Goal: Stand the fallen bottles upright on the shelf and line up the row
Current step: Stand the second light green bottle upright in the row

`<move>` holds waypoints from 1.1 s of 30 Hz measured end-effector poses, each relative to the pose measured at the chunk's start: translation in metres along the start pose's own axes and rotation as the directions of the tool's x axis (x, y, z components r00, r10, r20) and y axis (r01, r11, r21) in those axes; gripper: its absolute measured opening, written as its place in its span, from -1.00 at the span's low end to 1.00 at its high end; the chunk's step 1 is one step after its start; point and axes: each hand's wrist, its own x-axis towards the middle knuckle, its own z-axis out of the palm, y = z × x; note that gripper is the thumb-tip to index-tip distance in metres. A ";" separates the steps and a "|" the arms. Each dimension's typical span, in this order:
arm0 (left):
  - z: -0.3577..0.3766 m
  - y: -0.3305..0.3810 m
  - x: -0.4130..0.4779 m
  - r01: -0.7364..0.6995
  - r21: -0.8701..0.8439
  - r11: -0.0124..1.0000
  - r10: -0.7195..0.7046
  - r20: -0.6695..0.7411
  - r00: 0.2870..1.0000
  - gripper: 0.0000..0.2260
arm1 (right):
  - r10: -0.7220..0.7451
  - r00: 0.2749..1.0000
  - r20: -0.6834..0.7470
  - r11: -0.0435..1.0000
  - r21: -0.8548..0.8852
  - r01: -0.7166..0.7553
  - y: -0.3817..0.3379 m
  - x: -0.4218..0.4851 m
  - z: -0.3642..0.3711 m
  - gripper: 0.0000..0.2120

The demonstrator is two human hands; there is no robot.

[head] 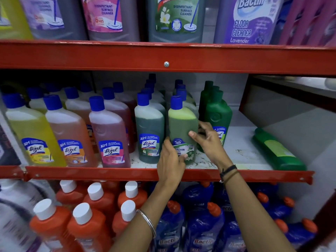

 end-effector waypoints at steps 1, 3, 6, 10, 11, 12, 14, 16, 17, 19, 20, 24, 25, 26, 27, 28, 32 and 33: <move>0.000 -0.001 0.000 -0.008 0.013 1.000 0.008 -0.005 1.000 -0.38 | -0.025 0.999 -0.033 0.997 -0.071 0.022 0.001 0.002 -0.001 -0.63; 0.002 -0.001 0.000 -0.027 0.028 0.999 0.027 -0.005 1.000 -0.38 | -0.067 0.993 -0.098 0.982 -0.182 0.049 0.004 0.003 -0.005 -0.65; 0.004 -0.002 -0.004 -0.040 0.021 0.999 0.040 0.002 0.999 -0.37 | -0.098 0.984 -0.148 0.967 -0.249 0.059 0.008 0.001 -0.008 -0.68; 0.008 0.003 -0.013 -0.107 0.010 0.994 0.108 -0.128 0.986 -0.41 | -0.133 0.979 -0.154 0.949 -0.304 0.081 0.008 -0.007 -0.012 -0.69; 0.010 0.008 -0.016 -0.165 0.015 0.986 0.165 -0.207 0.964 -0.46 | -0.140 0.977 -0.158 0.948 -0.307 0.086 0.007 -0.009 -0.017 -0.71; 0.011 0.016 -0.019 -0.234 0.022 0.972 0.231 -0.277 0.933 -0.51 | -0.150 0.974 -0.172 0.948 -0.304 0.092 0.005 -0.011 -0.024 -0.72; 0.020 0.042 -0.023 -0.379 0.022 0.925 0.366 -0.324 0.873 -0.61 | -0.173 0.959 -0.224 0.947 -0.305 0.100 0.001 -0.017 -0.048 -0.76; 0.034 0.072 -0.025 -0.478 -0.034 0.878 0.453 -0.271 0.850 -0.67 | -0.198 0.940 -0.279 0.930 -0.356 0.090 -0.001 -0.021 -0.075 -0.81; 0.044 0.087 -0.024 -0.486 -0.090 0.869 0.458 -0.224 0.860 -0.69 | -0.195 0.933 -0.303 0.915 -0.398 0.062 0.002 -0.023 -0.092 -0.83; 0.067 0.110 -0.019 -0.444 -0.196 0.874 0.430 -0.111 0.896 -0.72 | -0.151 0.925 -0.350 0.875 -0.483 -0.040 0.011 -0.028 -0.127 -0.83; 0.083 0.120 -0.016 -0.407 -0.238 0.882 0.411 -0.031 0.911 -0.73 | -0.121 0.919 -0.376 0.836 -0.538 -0.109 0.020 -0.031 -0.148 -0.83; 0.143 0.150 -0.002 -0.040 -0.303 0.952 0.172 0.421 0.891 -0.65 | 0.050 0.872 -0.486 0.498 -0.745 -0.444 0.044 -0.038 -0.219 -0.59; 0.154 0.157 -0.001 0.077 -0.285 0.955 0.086 0.518 0.851 -0.62 | 0.125 0.843 -0.523 0.458 -0.724 -0.517 0.050 -0.038 -0.236 -0.57; 0.164 0.164 0.000 0.166 -0.251 0.954 0.015 0.589 0.808 -0.59 | 0.225 0.817 -0.532 0.468 -0.676 -0.569 0.055 -0.037 -0.249 -0.55; 0.173 0.170 -0.001 0.225 -0.214 0.951 -0.040 0.633 0.773 -0.57 | 0.343 0.791 -0.507 0.513 -0.605 -0.610 0.057 -0.036 -0.259 -0.52; 0.180 0.175 -0.001 0.267 -0.189 0.945 -0.083 0.651 0.754 -0.56 | 0.449 0.762 -0.466 0.577 -0.501 -0.646 0.057 -0.035 -0.266 -0.51; 0.194 0.189 -0.005 0.426 -0.238 0.873 -0.192 0.635 0.748 -0.51 | 0.585 0.740 -0.332 0.700 -0.252 -0.668 0.045 -0.034 -0.274 -0.68; 0.194 0.192 -0.007 0.454 -0.257 0.853 -0.213 0.622 0.753 -0.49 | 0.588 0.746 -0.313 0.713 -0.236 -0.661 0.045 -0.035 -0.276 -0.68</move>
